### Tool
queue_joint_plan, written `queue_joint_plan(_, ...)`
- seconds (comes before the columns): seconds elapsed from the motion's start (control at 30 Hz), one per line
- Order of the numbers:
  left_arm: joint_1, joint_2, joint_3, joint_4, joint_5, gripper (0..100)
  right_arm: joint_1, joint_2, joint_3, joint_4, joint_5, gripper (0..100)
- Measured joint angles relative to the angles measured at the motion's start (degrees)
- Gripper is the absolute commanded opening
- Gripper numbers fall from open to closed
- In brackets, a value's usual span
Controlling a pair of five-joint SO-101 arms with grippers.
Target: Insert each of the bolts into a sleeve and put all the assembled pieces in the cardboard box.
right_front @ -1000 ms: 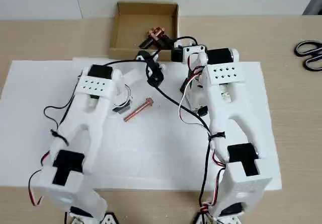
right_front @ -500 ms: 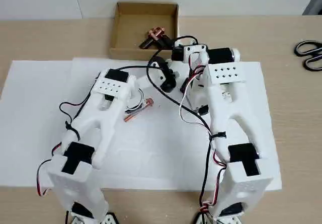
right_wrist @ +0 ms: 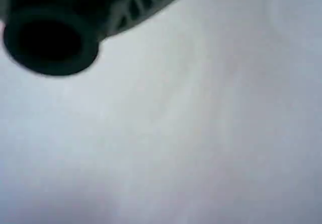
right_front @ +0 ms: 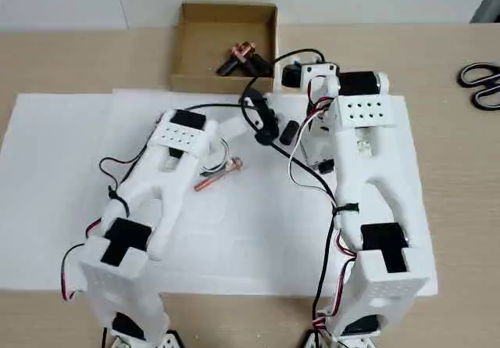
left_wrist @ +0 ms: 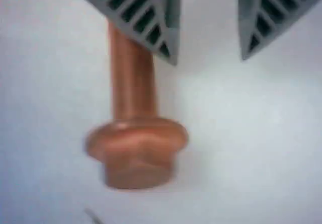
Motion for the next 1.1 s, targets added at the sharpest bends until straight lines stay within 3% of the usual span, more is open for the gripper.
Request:
queue_joint_plan(0.4, 0.4, 1.1, -4.0, 1.0, 0.5, 8, -0.1, 0.0, -0.4, 0.0, 0.0, 0.4)
queue_joint_plan(1.1, -5.9, 1.1, -7.2, 3.9, 0.6, 8, -0.1, 0.0, -0.4, 0.0, 0.0, 0.4)
